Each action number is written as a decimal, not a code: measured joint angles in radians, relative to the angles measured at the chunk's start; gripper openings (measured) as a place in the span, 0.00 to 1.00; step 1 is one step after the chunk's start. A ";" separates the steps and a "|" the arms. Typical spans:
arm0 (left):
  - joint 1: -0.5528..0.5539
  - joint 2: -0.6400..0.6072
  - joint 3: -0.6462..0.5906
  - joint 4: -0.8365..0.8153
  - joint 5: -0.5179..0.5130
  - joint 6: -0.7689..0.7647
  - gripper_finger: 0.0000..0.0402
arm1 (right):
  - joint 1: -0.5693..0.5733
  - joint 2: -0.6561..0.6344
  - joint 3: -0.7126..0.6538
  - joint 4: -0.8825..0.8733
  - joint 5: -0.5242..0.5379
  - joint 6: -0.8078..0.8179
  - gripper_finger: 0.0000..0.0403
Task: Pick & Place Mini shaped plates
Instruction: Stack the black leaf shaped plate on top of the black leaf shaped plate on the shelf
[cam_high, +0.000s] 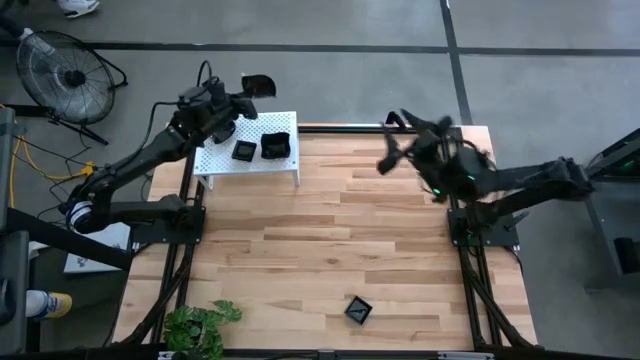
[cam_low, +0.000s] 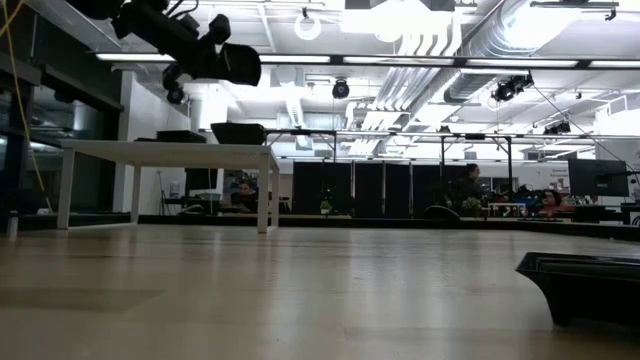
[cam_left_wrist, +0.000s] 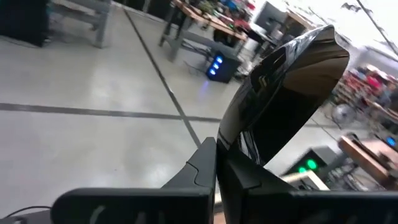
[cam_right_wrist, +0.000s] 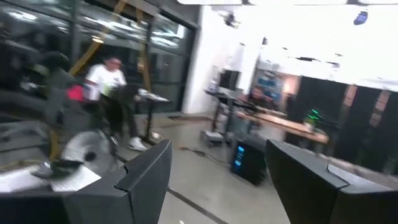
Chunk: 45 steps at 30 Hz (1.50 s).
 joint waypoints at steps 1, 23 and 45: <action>-0.005 -0.001 0.000 -0.001 0.012 0.006 0.00 | -0.031 0.040 0.041 -0.023 -0.053 0.019 0.63; -0.093 -0.006 0.000 -0.003 0.173 0.199 0.00 | -0.316 0.727 0.804 -0.533 -0.607 0.161 0.61; -0.091 -0.005 -0.001 -0.050 0.250 0.281 0.00 | -0.351 0.811 0.892 -0.643 -0.767 0.265 0.39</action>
